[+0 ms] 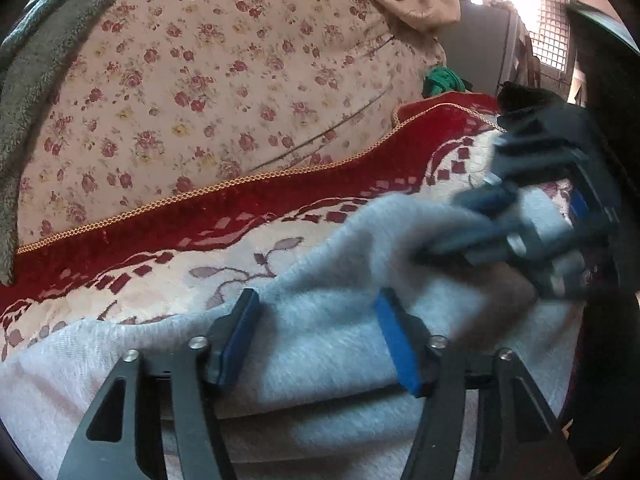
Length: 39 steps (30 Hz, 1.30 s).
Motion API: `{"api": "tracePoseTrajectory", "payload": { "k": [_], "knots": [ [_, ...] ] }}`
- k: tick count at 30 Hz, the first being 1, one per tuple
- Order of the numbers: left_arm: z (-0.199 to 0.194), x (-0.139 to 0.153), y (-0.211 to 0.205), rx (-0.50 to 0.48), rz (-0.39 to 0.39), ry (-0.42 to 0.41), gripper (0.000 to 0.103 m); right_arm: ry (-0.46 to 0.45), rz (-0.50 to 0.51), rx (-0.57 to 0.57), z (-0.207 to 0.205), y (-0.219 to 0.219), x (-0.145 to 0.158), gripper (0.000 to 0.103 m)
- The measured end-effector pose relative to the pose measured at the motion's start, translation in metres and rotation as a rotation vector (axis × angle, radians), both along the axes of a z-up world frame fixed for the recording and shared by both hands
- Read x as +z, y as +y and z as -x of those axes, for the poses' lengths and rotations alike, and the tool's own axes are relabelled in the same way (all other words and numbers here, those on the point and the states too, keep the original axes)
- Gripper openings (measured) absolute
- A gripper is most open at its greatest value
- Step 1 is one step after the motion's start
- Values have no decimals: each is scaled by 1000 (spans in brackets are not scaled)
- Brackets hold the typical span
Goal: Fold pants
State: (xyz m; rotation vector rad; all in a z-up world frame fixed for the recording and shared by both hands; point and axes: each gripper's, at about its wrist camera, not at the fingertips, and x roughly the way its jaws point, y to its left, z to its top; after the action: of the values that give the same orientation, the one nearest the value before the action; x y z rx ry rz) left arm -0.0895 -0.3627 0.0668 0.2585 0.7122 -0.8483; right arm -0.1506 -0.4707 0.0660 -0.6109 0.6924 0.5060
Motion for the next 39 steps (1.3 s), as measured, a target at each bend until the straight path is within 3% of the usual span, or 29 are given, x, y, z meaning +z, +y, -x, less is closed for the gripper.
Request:
{"api": "tracePoseTrajectory", "payload": {
  "k": [3, 5, 9, 10, 13, 16, 18, 22, 25, 27, 29, 31, 33, 35, 37, 39],
  "knots": [
    [0, -4, 0, -7, -5, 6, 64, -178, 244, 98, 33, 27, -20, 12],
    [0, -4, 0, -4, -6, 5, 64, -235, 331, 102, 37, 35, -30, 12],
    [-5, 5, 8, 29, 16, 6, 68, -194, 234, -93, -12, 3, -16, 10],
    [-6, 8, 11, 41, 13, 5, 76, -194, 228, -128, -22, -3, -15, 10],
    [-13, 10, 24, 95, 5, 35, 77, -150, 233, -258, -67, -24, -28, 1],
    [-15, 7, 41, 143, -9, 36, 77, 76, 114, -351, -101, -55, -46, 1],
    [-13, 10, 51, 158, -2, 36, 77, 113, 81, -376, -101, -60, -42, 2],
    [-9, 16, 67, 203, 11, 27, 77, 157, -76, -399, -88, -57, -1, 6],
    [-15, 8, 72, 264, 22, 42, 77, 221, -258, -332, -72, -37, 12, 6],
    [-23, 1, 73, 298, 43, 63, 77, 312, -365, -285, -71, -16, 7, 7],
    [-37, -6, 74, 348, 33, 81, 77, 381, -368, -260, -76, 12, -14, 9],
    [-53, -13, 78, 381, 39, 138, 77, 450, -410, -305, -88, 23, -40, 10],
    [-68, -17, 89, 389, 96, 243, 77, 470, -492, -363, -93, 17, -48, 10],
    [-66, -5, 99, 421, 101, 231, 78, 494, -550, -404, -92, 12, -40, 10],
    [-56, 10, 115, 463, 87, 166, 78, 462, -561, -414, -85, 11, -25, 26],
    [-47, 20, 139, 502, 103, 162, 81, 424, -572, -413, -77, 12, -9, 96]
  ]
}}
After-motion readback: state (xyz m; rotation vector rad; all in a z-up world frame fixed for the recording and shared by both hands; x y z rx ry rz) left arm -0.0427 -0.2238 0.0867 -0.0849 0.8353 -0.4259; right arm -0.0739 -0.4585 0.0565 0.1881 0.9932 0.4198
